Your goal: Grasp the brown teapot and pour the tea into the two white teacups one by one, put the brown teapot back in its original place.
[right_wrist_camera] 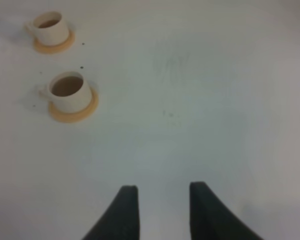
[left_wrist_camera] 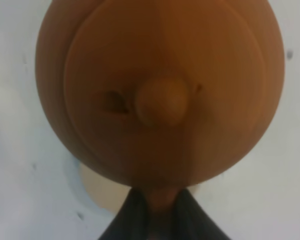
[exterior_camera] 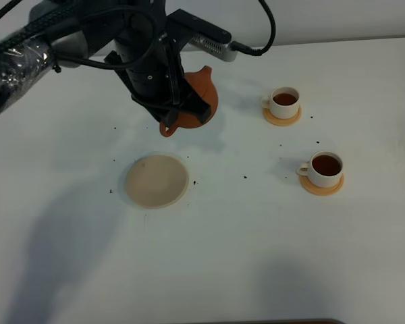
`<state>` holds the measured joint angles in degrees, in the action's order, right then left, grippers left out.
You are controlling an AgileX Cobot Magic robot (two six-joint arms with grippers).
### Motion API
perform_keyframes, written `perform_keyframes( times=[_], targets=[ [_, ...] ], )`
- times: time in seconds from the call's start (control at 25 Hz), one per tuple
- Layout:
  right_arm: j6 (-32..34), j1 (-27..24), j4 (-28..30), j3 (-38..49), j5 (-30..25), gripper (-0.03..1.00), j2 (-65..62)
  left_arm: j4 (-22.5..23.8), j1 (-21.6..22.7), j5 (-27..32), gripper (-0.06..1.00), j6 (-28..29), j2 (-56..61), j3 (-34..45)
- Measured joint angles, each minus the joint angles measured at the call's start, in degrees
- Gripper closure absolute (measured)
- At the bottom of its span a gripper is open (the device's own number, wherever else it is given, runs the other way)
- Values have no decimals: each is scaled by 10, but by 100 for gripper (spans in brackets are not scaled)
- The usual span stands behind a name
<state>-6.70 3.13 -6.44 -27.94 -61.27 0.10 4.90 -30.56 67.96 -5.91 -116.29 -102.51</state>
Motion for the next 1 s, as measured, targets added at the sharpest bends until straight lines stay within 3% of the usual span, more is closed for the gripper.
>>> perform_keyframes(
  times=[0.24, 0.56, 0.72, 1.0],
  targets=[
    [0, 0, 0, 0, 0, 73, 0, -1, 11, -50, 83, 46, 71, 145],
    [0, 0, 0, 0, 0, 73, 0, -36, 23, -210, 83, 80, 95, 298],
    [0, 0, 0, 0, 0, 73, 0, -39, 23, -250, 83, 93, 95, 338],
    [0, 0, 0, 0, 0, 73, 0, -34, 23, -252, 83, 102, 95, 349]
  ],
)
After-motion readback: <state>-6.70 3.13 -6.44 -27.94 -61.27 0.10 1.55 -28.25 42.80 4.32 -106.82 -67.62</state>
